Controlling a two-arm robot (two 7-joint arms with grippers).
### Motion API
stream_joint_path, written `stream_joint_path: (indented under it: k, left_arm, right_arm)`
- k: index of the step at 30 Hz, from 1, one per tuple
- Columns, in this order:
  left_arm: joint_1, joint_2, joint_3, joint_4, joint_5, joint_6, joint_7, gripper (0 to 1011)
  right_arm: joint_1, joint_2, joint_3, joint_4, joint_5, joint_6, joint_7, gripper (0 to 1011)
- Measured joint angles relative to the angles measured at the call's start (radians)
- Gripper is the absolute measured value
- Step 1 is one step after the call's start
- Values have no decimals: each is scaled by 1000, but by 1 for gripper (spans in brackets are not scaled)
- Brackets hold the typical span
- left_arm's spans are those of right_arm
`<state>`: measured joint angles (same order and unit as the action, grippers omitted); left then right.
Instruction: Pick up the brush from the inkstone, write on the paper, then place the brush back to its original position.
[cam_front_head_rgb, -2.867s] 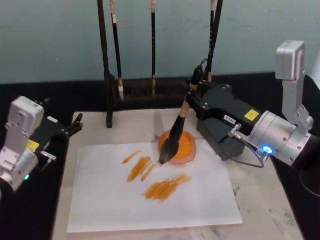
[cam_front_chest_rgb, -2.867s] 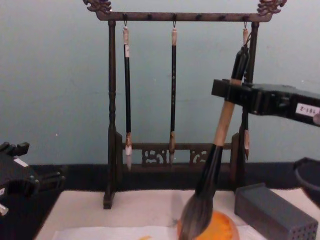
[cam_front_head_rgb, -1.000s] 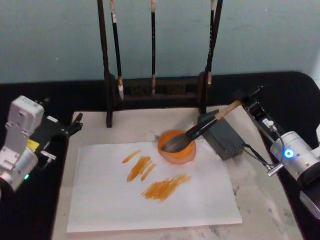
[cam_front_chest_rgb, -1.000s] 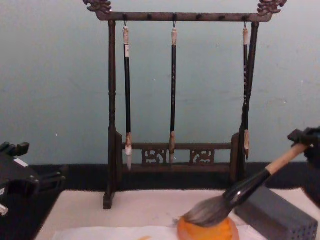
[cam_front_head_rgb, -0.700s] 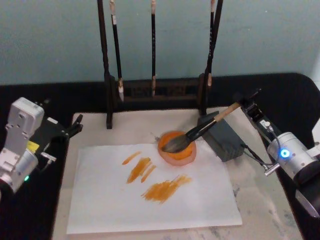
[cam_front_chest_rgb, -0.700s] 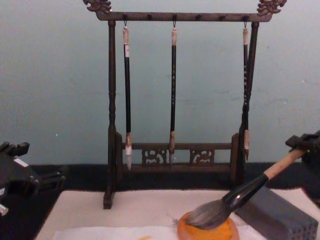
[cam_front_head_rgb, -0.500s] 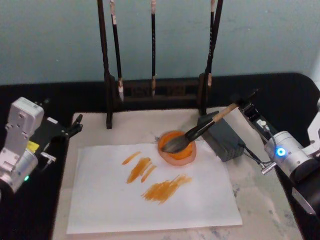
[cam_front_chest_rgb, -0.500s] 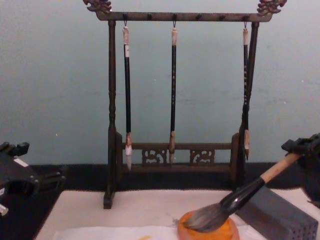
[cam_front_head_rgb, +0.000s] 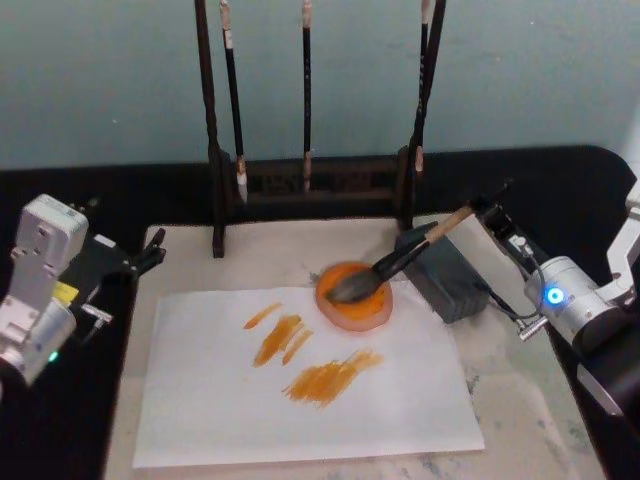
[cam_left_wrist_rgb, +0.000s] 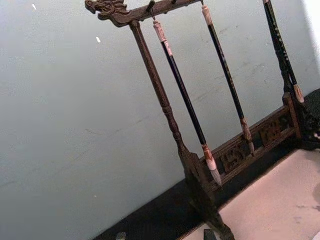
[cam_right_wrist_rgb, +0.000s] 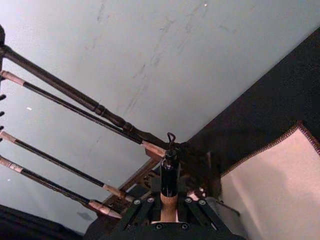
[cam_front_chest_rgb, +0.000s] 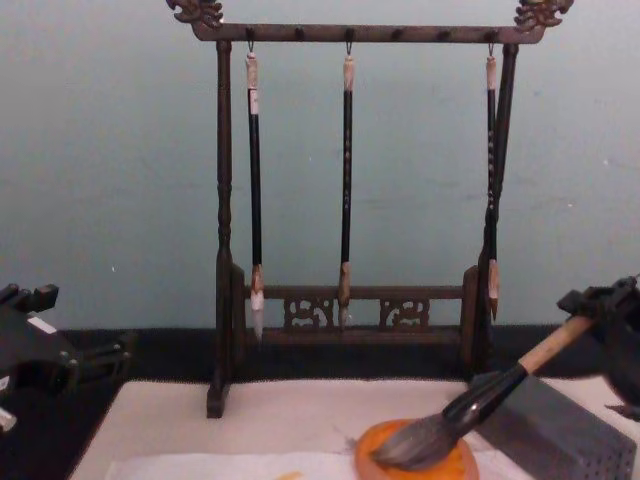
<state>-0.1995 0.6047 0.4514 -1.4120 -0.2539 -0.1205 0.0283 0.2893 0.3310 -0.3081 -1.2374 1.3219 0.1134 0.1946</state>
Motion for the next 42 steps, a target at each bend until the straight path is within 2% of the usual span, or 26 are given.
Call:
stream_joint_path:
  k: [8, 42]
  left_arm:
    - [0, 0, 0, 0, 0, 0, 0, 1001]
    - [0, 0, 0, 0, 0, 0, 0, 1001]
  right_arm:
    - [18, 5, -12, 18, 19, -11, -6, 175]
    - [28, 10, -35, 43, 129, -21, -64, 176]
